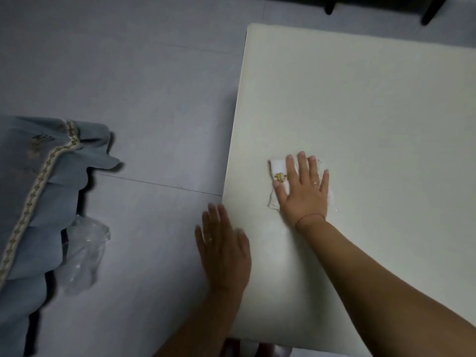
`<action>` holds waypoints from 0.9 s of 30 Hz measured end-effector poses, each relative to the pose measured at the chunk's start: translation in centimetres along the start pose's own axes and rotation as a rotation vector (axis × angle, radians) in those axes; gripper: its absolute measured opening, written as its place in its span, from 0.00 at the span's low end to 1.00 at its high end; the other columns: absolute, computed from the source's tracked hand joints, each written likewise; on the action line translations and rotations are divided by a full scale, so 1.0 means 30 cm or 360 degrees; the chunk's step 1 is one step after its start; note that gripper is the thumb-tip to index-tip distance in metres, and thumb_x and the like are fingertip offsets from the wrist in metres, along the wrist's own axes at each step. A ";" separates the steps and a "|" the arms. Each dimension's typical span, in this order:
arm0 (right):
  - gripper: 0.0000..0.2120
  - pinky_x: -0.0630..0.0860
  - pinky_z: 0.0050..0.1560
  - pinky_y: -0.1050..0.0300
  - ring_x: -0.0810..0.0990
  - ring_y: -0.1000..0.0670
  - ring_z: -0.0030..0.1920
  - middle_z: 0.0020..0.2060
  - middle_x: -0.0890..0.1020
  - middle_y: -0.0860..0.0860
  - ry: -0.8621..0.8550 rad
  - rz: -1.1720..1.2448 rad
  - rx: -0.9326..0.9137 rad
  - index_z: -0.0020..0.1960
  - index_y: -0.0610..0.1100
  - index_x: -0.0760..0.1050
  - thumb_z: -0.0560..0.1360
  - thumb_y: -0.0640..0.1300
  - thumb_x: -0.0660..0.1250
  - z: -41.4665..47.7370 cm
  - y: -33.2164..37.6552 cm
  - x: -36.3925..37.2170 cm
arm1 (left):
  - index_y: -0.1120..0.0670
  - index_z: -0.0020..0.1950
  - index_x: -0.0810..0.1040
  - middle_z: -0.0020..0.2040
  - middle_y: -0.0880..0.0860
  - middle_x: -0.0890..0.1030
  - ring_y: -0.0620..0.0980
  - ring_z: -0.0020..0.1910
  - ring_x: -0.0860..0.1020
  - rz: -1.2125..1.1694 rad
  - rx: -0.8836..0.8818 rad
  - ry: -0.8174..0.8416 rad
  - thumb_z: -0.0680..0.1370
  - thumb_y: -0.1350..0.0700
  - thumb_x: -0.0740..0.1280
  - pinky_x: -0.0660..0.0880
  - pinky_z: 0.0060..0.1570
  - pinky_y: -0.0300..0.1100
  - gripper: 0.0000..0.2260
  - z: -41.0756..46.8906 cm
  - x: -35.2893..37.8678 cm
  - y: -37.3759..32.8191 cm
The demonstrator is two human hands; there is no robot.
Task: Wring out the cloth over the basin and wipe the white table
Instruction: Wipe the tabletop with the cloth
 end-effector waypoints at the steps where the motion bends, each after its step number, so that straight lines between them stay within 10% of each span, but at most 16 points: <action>1: 0.30 0.33 0.74 0.45 0.36 0.50 0.76 0.77 0.41 0.52 -0.0021 0.0018 0.0052 0.76 0.54 0.38 0.78 0.61 0.42 0.004 0.003 0.000 | 0.58 0.77 0.53 0.77 0.59 0.59 0.58 0.75 0.59 -0.0039 -0.0077 -0.0012 0.81 0.50 0.55 0.55 0.74 0.55 0.27 0.088 0.004 -0.032; 8: 0.34 0.31 0.72 0.44 0.36 0.48 0.76 0.77 0.42 0.50 -0.0078 0.0050 0.0115 0.77 0.51 0.41 0.76 0.66 0.39 0.013 0.022 0.020 | 0.56 0.78 0.49 0.74 0.59 0.65 0.59 0.68 0.69 -0.0173 -0.0252 -0.0023 0.81 0.46 0.53 0.74 0.60 0.52 0.29 0.244 0.078 -0.073; 14: 0.26 0.33 0.71 0.38 0.42 0.45 0.77 0.78 0.49 0.51 0.0006 0.0106 -0.0555 0.76 0.54 0.49 0.80 0.56 0.44 0.057 0.274 0.005 | 0.56 0.79 0.44 0.79 0.57 0.45 0.56 0.78 0.46 0.0242 -0.0047 0.0080 0.82 0.48 0.52 0.45 0.75 0.52 0.29 0.248 0.081 -0.087; 17: 0.25 0.35 0.73 0.42 0.46 0.47 0.77 0.77 0.51 0.51 -0.0011 0.0019 -0.0801 0.76 0.55 0.50 0.80 0.56 0.47 0.102 0.213 -0.011 | 0.57 0.78 0.48 0.79 0.56 0.49 0.56 0.78 0.48 0.0237 -0.0008 0.0029 0.82 0.51 0.53 0.47 0.75 0.53 0.27 0.245 0.072 -0.088; 23: 0.27 0.36 0.74 0.40 0.41 0.49 0.77 0.78 0.46 0.50 -0.0118 0.0210 0.0264 0.77 0.53 0.45 0.80 0.56 0.46 0.284 0.028 -0.042 | 0.58 0.77 0.58 0.77 0.57 0.59 0.57 0.75 0.60 0.0117 0.0000 -0.0059 0.81 0.51 0.50 0.58 0.73 0.55 0.25 0.244 0.067 -0.095; 27: 0.27 0.33 0.71 0.37 0.43 0.44 0.77 0.78 0.49 0.47 -0.0078 0.0130 -0.0214 0.77 0.50 0.46 0.79 0.56 0.44 0.206 0.258 -0.019 | 0.59 0.76 0.59 0.76 0.57 0.62 0.57 0.74 0.62 0.0139 0.0005 -0.0019 0.81 0.50 0.49 0.60 0.72 0.56 0.25 0.246 0.069 -0.093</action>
Point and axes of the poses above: each hand's wrist, its own z-axis towards the middle knuckle, its own x-axis out of the palm, y = z × x, the point moved 4 cm from there along z, towards the middle knuckle
